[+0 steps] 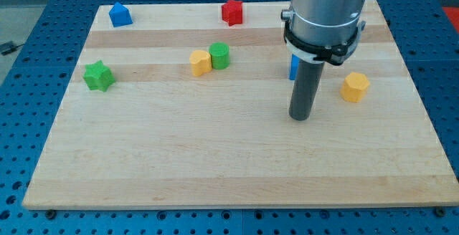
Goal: Move the yellow hexagon parallel to the red circle
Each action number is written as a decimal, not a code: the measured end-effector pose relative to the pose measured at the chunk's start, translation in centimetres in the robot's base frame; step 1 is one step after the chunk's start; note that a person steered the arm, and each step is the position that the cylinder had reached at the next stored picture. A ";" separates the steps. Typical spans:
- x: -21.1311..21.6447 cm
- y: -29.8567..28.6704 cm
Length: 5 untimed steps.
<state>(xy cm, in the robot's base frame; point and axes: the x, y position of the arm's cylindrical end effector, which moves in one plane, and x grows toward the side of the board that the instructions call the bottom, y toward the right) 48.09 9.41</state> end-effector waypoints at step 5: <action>-3.5 9.1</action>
